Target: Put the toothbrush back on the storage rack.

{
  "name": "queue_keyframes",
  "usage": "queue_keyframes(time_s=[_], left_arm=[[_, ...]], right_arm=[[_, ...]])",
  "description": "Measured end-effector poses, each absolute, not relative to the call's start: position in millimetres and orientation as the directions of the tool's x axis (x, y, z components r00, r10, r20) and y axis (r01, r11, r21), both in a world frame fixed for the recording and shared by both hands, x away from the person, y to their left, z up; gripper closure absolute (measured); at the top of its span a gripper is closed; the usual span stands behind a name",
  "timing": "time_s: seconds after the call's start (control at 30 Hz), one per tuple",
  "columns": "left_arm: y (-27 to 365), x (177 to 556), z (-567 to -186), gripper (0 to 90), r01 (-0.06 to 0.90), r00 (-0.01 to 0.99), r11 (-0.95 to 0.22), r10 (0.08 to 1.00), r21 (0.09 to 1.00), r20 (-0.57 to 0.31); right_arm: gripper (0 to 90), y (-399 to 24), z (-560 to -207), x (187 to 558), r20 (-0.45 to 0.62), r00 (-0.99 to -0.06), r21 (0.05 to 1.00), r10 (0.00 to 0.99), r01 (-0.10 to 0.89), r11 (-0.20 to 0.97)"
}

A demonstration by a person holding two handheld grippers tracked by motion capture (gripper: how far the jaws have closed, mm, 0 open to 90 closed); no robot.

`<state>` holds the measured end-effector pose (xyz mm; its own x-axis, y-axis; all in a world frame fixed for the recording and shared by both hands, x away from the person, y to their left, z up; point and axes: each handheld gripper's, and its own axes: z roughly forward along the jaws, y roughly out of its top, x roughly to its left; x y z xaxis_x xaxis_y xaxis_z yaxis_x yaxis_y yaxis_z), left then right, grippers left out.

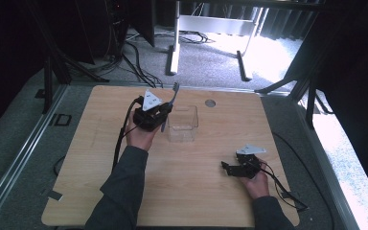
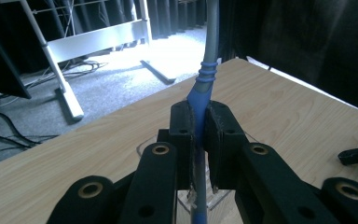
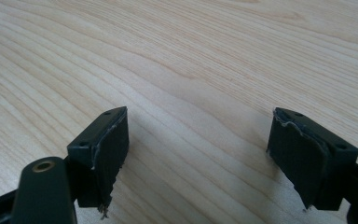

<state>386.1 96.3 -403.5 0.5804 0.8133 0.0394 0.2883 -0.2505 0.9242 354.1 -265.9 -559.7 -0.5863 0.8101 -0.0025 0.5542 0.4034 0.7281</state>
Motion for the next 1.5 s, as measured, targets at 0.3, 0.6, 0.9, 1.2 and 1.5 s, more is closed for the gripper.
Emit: queue_keyframes(time_s=[0.3,0.6,0.9,1.2,1.5], left_arm=[[95,390,-404,81.7,0.282,0.587,-0.233,0.809,0.931,0.025],[95,394,-406,81.7,0.277,0.586,-0.213,0.810,0.937,0.011],[95,397,-407,81.6,0.265,0.591,-0.198,0.807,0.944,0.003],[94,401,-409,81.6,0.263,0.589,-0.198,0.808,0.944,0.005],[93,403,-409,81.6,0.248,0.589,-0.193,0.808,0.949,0.010]], right_arm=[[20.2,-266,-560,354,-0.002,-0.586,0.728,0.810,0.555,0.403],[20.2,-266,-560,354,-0.002,-0.586,0.728,0.810,0.555,0.403],[20.2,-266,-560,354,-0.002,-0.586,0.728,0.810,0.555,0.403],[20.3,-266,-560,354,-0.002,-0.586,0.728,0.811,0.555,0.403],[20.2,-266,-560,354,-0.002,-0.586,0.728,0.810,0.555,0.403]])
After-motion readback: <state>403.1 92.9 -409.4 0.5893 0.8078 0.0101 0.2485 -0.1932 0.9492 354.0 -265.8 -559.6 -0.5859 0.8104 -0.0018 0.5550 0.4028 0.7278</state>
